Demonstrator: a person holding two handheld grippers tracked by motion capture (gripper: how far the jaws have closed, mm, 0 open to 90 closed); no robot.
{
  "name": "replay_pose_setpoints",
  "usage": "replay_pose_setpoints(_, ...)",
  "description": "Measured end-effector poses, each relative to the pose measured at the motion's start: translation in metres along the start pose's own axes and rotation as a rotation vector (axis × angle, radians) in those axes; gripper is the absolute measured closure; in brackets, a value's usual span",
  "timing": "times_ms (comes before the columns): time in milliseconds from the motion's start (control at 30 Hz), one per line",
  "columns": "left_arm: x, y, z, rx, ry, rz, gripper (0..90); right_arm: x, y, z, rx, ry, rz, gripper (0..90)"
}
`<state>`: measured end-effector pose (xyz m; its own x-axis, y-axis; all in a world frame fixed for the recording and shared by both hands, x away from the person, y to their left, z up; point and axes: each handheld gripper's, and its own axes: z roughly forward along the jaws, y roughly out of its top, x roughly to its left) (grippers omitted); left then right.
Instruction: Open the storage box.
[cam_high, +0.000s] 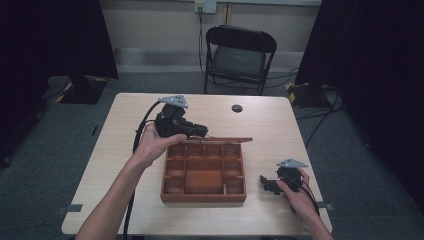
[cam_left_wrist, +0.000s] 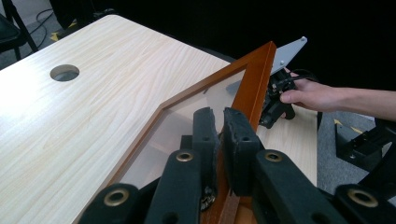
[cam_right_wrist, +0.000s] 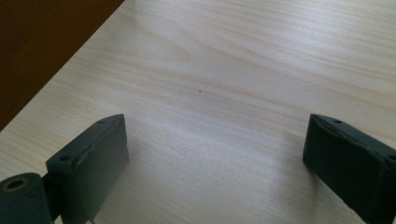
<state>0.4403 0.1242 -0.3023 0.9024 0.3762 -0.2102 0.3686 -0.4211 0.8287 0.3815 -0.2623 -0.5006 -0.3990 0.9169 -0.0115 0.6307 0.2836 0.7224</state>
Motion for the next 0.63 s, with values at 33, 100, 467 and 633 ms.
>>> replay_pose_setpoints(33,0.0,0.0,0.0,0.0,0.0,0.0,83.8,0.0,0.0,0.0,0.0,0.0,0.0,6.0)
replay_pose_setpoints(100,0.0002,-0.0001,0.0,-0.002,-0.001,-0.001,83.8,0.0,0.0,0.0,0.0,0.0,0.0,6.0)
replay_pose_setpoints(467,0.0006,0.0,0.0,-0.002,-0.005,0.001,83.8,0.0001,0.0,0.0,0.0,0.001,0.001,6.0)
replay_pose_setpoints(633,0.0008,0.0,0.0001,-0.002,-0.004,0.001,83.9,-0.0001,0.0,0.0,0.0,0.0,0.0,6.0)
